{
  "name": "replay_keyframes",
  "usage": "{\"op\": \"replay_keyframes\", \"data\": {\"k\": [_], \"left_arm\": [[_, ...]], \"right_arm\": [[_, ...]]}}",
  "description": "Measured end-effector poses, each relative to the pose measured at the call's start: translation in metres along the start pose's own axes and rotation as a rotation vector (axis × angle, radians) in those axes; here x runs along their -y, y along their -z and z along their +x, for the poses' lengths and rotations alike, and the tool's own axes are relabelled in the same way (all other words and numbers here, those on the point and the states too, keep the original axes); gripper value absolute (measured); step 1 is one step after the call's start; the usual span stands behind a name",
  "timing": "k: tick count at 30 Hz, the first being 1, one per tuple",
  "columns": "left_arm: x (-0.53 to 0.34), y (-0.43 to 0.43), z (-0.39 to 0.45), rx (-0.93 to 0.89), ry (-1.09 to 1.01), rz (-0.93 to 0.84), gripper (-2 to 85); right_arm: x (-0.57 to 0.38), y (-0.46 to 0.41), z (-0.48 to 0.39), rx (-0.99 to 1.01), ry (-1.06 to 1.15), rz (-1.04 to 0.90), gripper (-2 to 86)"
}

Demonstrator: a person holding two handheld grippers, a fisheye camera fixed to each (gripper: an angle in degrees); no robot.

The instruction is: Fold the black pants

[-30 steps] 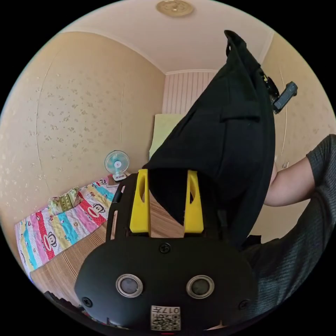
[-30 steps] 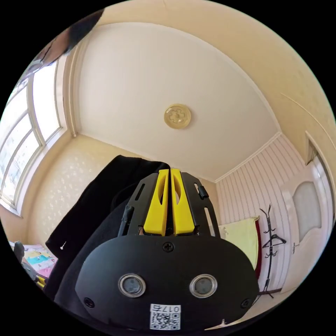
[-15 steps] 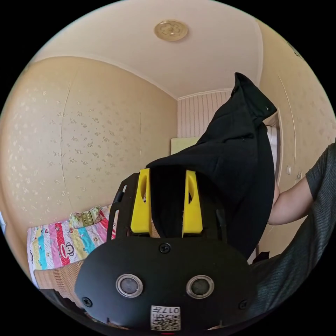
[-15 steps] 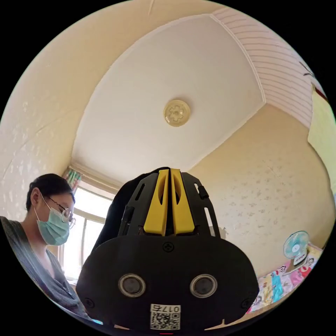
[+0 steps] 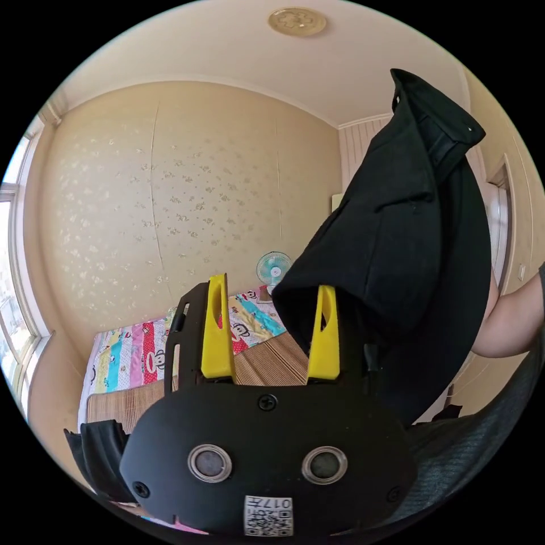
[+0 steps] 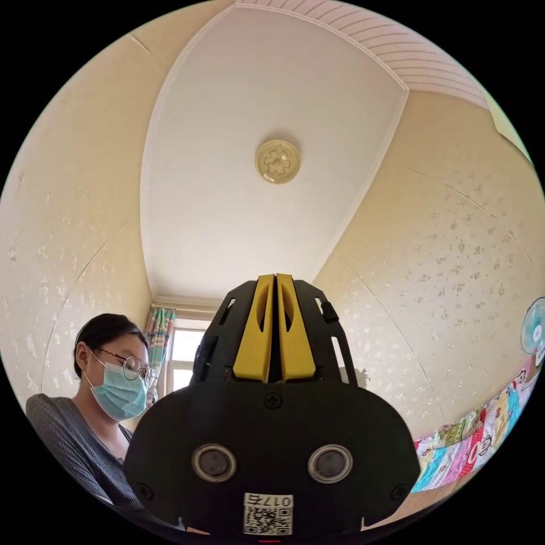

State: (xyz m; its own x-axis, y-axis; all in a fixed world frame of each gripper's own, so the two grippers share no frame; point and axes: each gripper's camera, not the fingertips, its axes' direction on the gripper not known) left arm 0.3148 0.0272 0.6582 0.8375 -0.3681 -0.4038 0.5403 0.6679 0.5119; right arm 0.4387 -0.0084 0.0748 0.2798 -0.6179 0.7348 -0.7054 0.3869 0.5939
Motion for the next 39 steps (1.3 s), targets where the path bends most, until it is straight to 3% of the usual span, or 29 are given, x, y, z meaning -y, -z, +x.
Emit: {"op": "replay_keyframes", "data": {"k": [2,4,7,9,14,16,19,21,25,29,34,39], "left_arm": [[-0.01,-0.028,0.003,-0.064,-0.027,-0.038,18.9],[-0.019,-0.056,0.009,-0.183,-0.065,-0.058,15.8],[-0.047,-0.139,0.022,-0.54,-0.113,-0.187,3.5],[-0.079,-0.202,0.027,-0.699,-0.069,-0.339,2.3],[-0.229,-0.315,0.013,-1.001,0.397,-0.58,1.2],[-0.258,-0.325,0.013,-1.02,0.472,-0.605,1.1],[-0.263,-0.322,0.018,-1.007,0.418,-0.602,1.0],[-0.261,-0.314,0.017,-0.972,0.413,-0.557,0.8],[-0.249,-0.304,0.002,-1.089,0.516,-0.362,0.7],[-0.18,-0.281,0.02,-1.188,0.379,-0.183,0.9],[-0.071,-0.236,0.084,-1.252,0.097,-0.111,1.3],[-0.002,-0.222,0.143,-1.197,0.111,-0.17,1.2]], "right_arm": [[-0.003,0.0,0.022,0.114,-0.086,0.083,0.2],[-0.002,-0.023,0.05,0.196,-0.197,0.007,0.1],[-0.015,-0.047,0.072,0.065,-0.169,-0.091,0.1],[-0.026,-0.05,0.1,0.055,-0.219,-0.124,0.1],[-0.058,-0.007,0.188,0.014,-0.431,-0.165,0.2],[-0.082,0.039,0.218,-0.129,-0.529,-0.182,0.2],[-0.116,0.104,0.23,-0.347,-0.576,-0.198,0.2],[-0.136,0.14,0.228,-0.465,-0.603,-0.214,0.2],[-0.172,0.195,0.207,-0.676,-0.633,-0.29,0.2],[-0.185,0.193,0.174,-0.769,-0.544,-0.495,0.3],[-0.202,0.135,0.116,-0.789,-0.35,-0.863,0.8],[-0.209,0.073,0.056,-0.671,-0.152,-0.888,2.6]]}}
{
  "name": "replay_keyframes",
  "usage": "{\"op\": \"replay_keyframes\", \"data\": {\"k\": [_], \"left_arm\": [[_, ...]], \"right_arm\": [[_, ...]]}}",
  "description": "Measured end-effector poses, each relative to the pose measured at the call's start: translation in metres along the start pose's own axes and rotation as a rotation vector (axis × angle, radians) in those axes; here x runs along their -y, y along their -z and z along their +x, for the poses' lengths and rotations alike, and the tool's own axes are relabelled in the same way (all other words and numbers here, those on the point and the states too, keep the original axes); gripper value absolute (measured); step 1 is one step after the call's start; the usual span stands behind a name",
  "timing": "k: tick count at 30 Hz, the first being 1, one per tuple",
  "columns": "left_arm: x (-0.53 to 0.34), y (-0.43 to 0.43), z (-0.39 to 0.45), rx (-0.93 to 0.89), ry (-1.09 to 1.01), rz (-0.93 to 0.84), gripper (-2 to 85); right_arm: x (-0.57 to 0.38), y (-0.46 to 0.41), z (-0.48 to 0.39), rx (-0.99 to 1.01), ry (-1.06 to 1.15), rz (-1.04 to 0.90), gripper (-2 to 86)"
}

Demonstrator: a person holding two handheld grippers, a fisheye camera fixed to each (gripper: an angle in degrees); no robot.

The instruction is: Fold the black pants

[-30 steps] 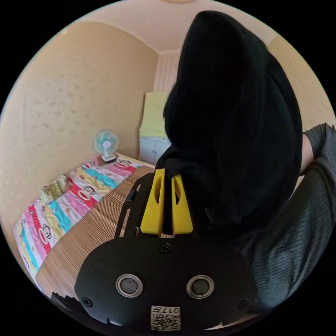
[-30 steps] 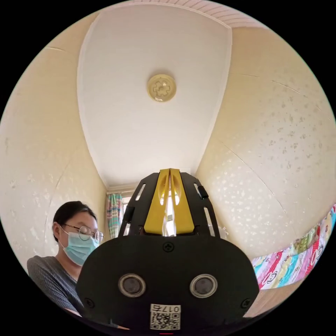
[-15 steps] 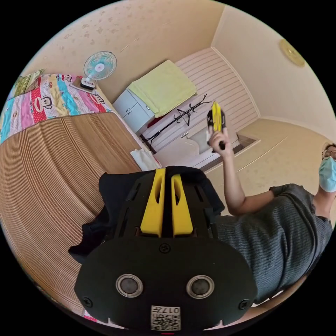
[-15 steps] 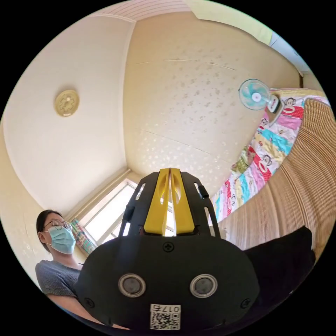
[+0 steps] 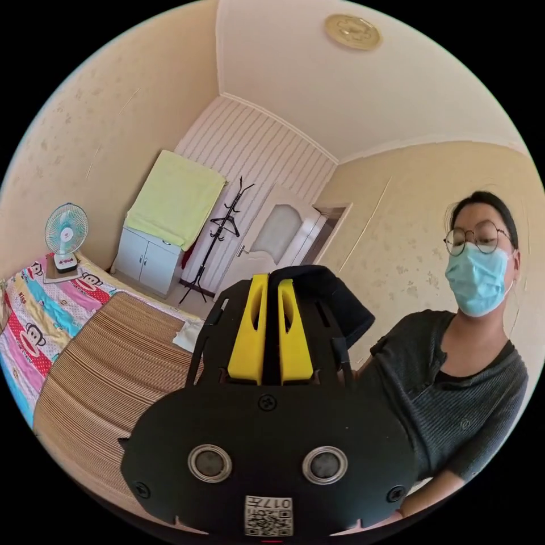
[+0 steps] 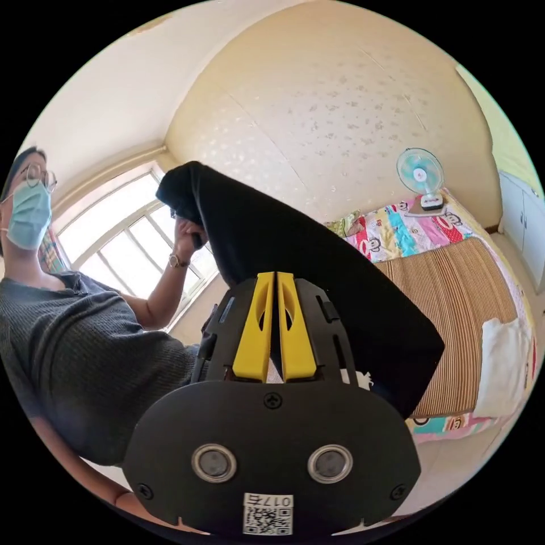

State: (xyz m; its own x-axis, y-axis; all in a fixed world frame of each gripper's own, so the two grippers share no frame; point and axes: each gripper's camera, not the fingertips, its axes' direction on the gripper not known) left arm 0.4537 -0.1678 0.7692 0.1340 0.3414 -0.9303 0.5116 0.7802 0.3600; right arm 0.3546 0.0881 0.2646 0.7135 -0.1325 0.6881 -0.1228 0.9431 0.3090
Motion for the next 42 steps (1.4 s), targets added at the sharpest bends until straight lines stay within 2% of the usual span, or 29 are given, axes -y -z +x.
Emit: {"op": "replay_keyframes", "data": {"k": [6,11,14,20,23,27,33,36,39,42], "left_arm": [[0.037,-0.029,0.07,0.279,0.023,0.109,0.9],[0.047,-0.027,0.166,0.617,-0.011,0.353,0.6],[0.05,-0.023,0.217,0.718,-0.018,0.501,0.7],[0.08,-0.049,0.309,0.896,-0.06,0.572,0.7],[0.098,-0.064,0.345,0.936,-0.071,0.562,0.6],[0.111,-0.063,0.382,0.928,-0.044,0.58,0.6],[0.12,-0.029,0.442,0.922,0.018,0.725,0.6],[0.126,-0.007,0.468,0.934,0.02,0.748,0.8],[0.129,0.023,0.49,0.959,0.02,0.769,1.0],[0.133,0.067,0.506,0.943,0.026,0.766,1.3]], "right_arm": [[0.012,-0.01,-0.101,0.015,0.217,0.082,8.6],[-0.006,-0.041,-0.166,-0.228,0.388,-0.005,14.8],[-0.019,-0.062,-0.197,-0.399,0.464,-0.086,17.6],[-0.034,-0.09,-0.241,-0.504,0.533,-0.147,19.1],[-0.036,-0.096,-0.261,-0.517,0.565,-0.121,20.8],[-0.038,-0.101,-0.294,-0.646,0.647,-0.032,22.5],[-0.035,-0.098,-0.322,-0.777,0.662,0.096,22.7],[-0.033,-0.064,-0.339,-0.783,0.646,0.284,17.9],[-0.02,-0.017,-0.346,-0.662,0.613,0.377,13.0],[0.001,0.036,-0.341,-0.632,0.538,0.494,8.0]]}}
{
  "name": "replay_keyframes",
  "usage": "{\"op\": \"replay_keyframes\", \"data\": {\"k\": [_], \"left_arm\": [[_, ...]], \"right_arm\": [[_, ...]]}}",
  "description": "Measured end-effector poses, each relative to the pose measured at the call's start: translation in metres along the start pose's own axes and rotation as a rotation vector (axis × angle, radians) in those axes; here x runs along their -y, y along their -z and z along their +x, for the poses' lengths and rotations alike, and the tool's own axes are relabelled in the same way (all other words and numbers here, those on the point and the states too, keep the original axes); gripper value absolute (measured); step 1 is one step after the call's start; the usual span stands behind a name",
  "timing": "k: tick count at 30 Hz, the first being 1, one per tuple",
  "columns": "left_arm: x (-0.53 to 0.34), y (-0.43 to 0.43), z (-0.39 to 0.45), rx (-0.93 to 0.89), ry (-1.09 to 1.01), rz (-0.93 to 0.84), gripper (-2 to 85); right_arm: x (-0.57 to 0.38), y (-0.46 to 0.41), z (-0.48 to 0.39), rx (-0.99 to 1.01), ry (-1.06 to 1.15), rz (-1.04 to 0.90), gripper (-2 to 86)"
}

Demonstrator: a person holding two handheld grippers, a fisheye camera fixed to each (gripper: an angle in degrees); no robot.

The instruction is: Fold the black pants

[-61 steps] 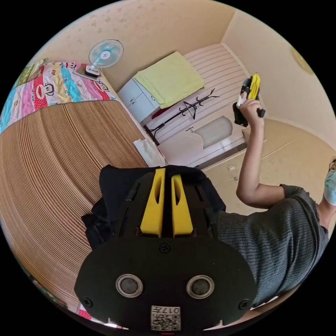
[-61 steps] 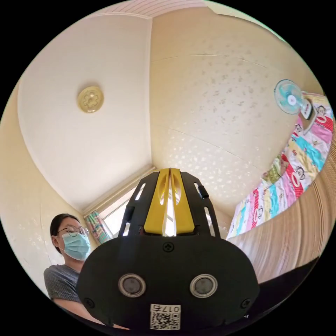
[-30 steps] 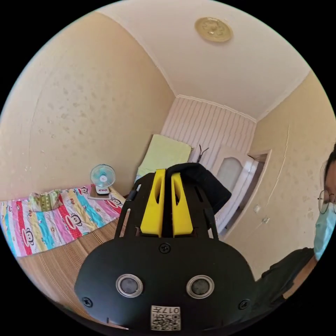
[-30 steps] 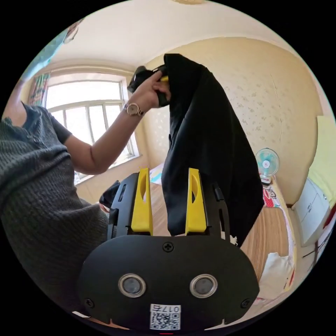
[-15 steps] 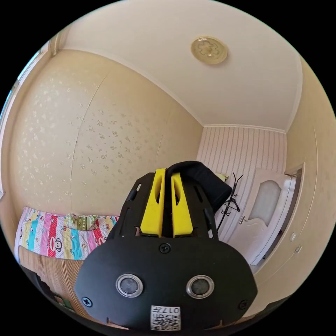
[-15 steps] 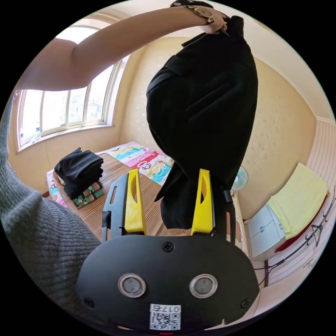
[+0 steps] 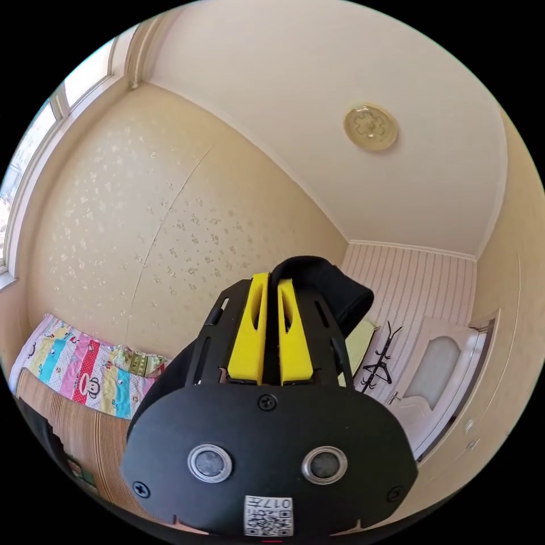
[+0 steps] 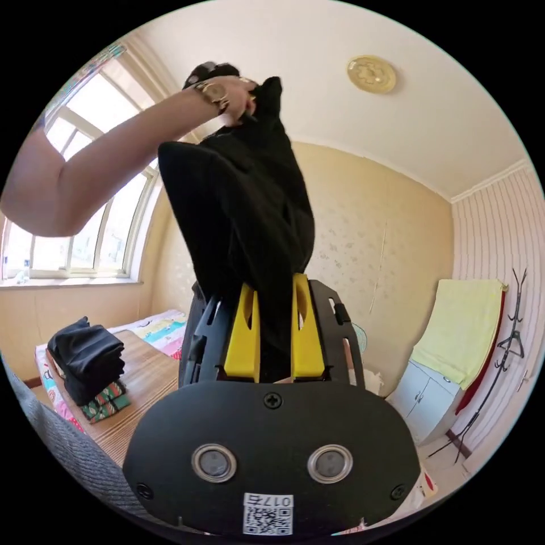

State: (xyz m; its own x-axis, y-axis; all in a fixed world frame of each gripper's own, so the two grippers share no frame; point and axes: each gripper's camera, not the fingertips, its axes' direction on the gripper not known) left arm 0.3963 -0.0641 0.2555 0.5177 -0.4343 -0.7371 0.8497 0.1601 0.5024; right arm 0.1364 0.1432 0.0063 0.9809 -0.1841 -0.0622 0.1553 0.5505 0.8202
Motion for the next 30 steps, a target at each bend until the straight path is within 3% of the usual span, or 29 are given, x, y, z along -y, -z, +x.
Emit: {"op": "replay_keyframes", "data": {"k": [6,10,15,22,26,30], "left_arm": [[0.065,0.038,-0.078,-0.077,0.146,-0.098,1.6],[0.087,0.087,-0.115,-0.189,0.154,-0.04,1.7],[0.108,0.142,-0.123,-0.187,0.109,0.104,2.1],[0.157,0.17,-0.148,-0.09,-0.03,0.144,3.4],[0.198,0.132,-0.181,-0.029,-0.054,0.162,3.5],[0.27,0.01,-0.237,0.112,-0.148,0.056,3.9]], "right_arm": [[0.068,0.014,0.105,0.129,-0.228,0.026,5.2],[0.094,0.024,0.156,0.293,-0.394,0.112,4.9],[0.129,0.031,0.167,0.386,-0.376,0.148,5.2],[0.152,0.024,0.148,0.319,-0.267,0.112,5.2],[0.141,-0.018,0.158,0.308,-0.347,0.097,5.3],[0.142,-0.163,0.18,0.201,-0.395,-0.034,5.3]]}}
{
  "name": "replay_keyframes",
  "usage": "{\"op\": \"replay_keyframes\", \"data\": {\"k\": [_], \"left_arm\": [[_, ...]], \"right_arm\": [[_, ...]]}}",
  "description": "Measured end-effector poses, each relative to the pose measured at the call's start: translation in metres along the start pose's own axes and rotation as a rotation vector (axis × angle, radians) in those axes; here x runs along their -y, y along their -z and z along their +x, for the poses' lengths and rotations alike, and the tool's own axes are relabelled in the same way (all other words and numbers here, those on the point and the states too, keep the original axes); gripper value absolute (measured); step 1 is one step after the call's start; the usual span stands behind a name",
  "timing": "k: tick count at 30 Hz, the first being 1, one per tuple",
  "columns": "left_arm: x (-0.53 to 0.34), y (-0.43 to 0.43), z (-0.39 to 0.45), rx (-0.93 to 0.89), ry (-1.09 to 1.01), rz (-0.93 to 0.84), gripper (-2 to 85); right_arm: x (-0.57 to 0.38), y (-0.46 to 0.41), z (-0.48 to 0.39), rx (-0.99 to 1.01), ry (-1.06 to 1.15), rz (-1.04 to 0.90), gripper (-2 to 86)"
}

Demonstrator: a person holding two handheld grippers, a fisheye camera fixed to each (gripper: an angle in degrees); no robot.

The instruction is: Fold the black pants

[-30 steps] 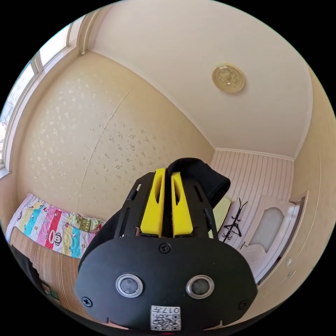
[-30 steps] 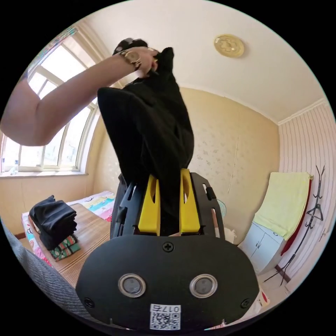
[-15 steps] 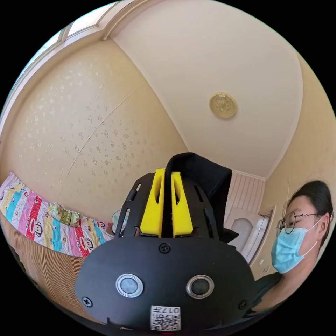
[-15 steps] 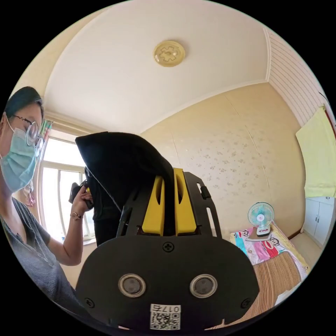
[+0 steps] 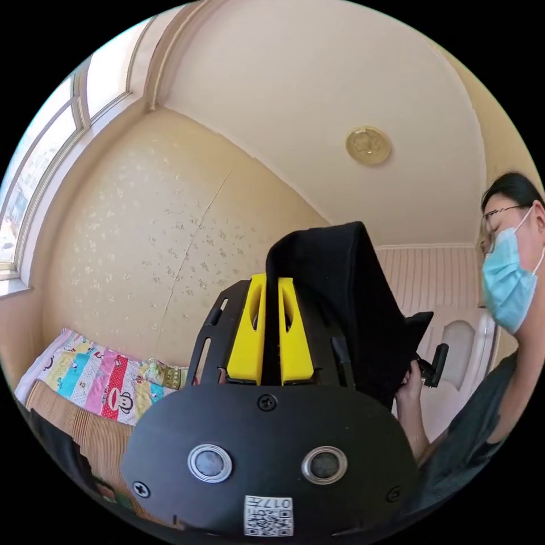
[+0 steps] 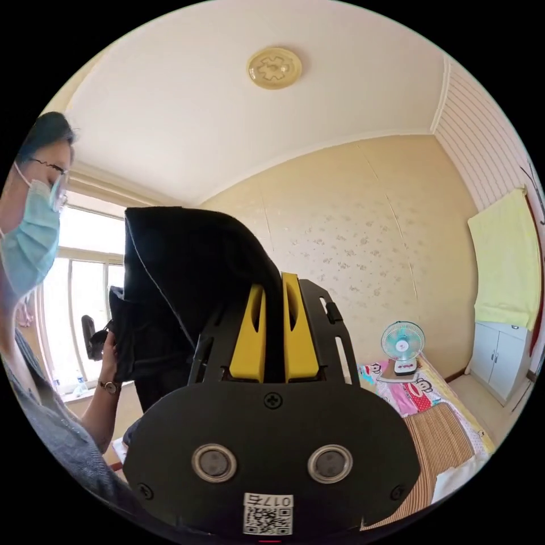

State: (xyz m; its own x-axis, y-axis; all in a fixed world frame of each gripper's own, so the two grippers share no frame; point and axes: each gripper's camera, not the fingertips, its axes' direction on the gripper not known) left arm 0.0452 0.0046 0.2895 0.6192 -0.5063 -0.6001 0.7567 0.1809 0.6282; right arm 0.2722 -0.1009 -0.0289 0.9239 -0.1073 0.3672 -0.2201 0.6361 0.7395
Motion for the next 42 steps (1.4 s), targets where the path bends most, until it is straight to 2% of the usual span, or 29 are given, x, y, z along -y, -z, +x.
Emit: {"op": "replay_keyframes", "data": {"k": [2,3,4,5,7,8,10,11,12,13,14,16,17,20,22,26,30,33,35,40,42], "left_arm": [[0.044,-0.135,-0.057,0.121,-0.089,-0.163,4.8],[0.053,-0.17,-0.075,0.151,-0.087,-0.224,5.2],[0.067,-0.231,-0.116,0.217,-0.048,-0.372,5.9],[0.073,-0.282,-0.159,0.294,0.018,-0.536,6.4],[0.057,-0.326,-0.215,0.36,0.098,-0.715,6.5],[0.036,-0.34,-0.244,0.358,0.128,-0.798,6.6],[-0.01,-0.347,-0.278,0.322,0.136,-0.91,6.6],[-0.048,-0.346,-0.296,0.303,0.134,-1.001,6.6],[-0.069,-0.345,-0.305,0.299,0.132,-1.056,6.6],[-0.113,-0.342,-0.32,0.298,0.127,-1.183,6.6],[-0.159,-0.336,-0.333,0.294,0.13,-1.323,6.6],[-0.22,-0.32,-0.348,0.271,0.16,-1.504,6.6],[-0.253,-0.308,-0.355,0.246,0.192,-1.597,6.7],[-0.311,-0.281,-0.369,0.204,0.281,-1.771,7.1],[-0.327,-0.271,-0.377,0.208,0.311,-1.842,7.3],[-0.315,-0.263,-0.414,0.242,0.4,-1.906,7.5],[-0.272,-0.273,-0.468,0.328,0.444,-1.881,7.4],[-0.227,-0.281,-0.519,0.421,0.477,-1.82,7.5],[-0.202,-0.282,-0.561,0.513,0.543,-1.814,8.3],[-0.193,-0.27,-0.619,0.542,0.73,-1.879,10.8],[-0.175,-0.269,-0.626,0.596,0.708,-1.819,10.8]], "right_arm": [[0.02,-0.101,0.032,-0.044,-0.02,-0.086,5.4],[0.031,-0.178,0.052,-0.109,-0.002,-0.201,5.6],[0.034,-0.253,0.076,-0.189,0.01,-0.367,5.8],[0.03,-0.286,0.089,-0.229,-0.007,-0.46,5.9],[-0.015,-0.373,0.139,-0.283,-0.102,-0.773,5.5],[-0.032,-0.385,0.148,-0.255,-0.113,-0.837,4.9],[-0.115,-0.414,0.177,-0.078,-0.145,-1.044,2.9],[-0.138,-0.416,0.183,-0.041,-0.152,-1.079,2.4],[-0.187,-0.416,0.194,0.02,-0.159,-1.153,1.8],[-0.24,-0.412,0.206,0.052,-0.176,-1.247,1.4],[-0.267,-0.409,0.213,0.049,-0.193,-1.301,1.2],[-0.375,-0.386,0.24,-0.018,-0.305,-1.535,0.8],[-0.399,-0.379,0.245,-0.028,-0.336,-1.582,0.7],[-0.492,-0.337,0.261,-0.012,-0.475,-1.738,0.6],[-0.538,-0.308,0.268,-0.017,-0.575,-1.812,0.6],[-0.573,-0.285,0.269,0.003,-0.672,-1.873,0.6],[-0.592,-0.298,0.26,0.157,-0.654,-1.955,0.8],[-0.61,-0.317,0.253,0.283,-0.724,-1.998,1.3],[-0.619,-0.329,0.25,0.349,-0.819,-1.97,1.8],[-0.653,-0.364,0.243,0.534,-1.152,-1.801,3.3],[-0.666,-0.372,0.24,0.58,-1.253,-1.74,3.5]]}}
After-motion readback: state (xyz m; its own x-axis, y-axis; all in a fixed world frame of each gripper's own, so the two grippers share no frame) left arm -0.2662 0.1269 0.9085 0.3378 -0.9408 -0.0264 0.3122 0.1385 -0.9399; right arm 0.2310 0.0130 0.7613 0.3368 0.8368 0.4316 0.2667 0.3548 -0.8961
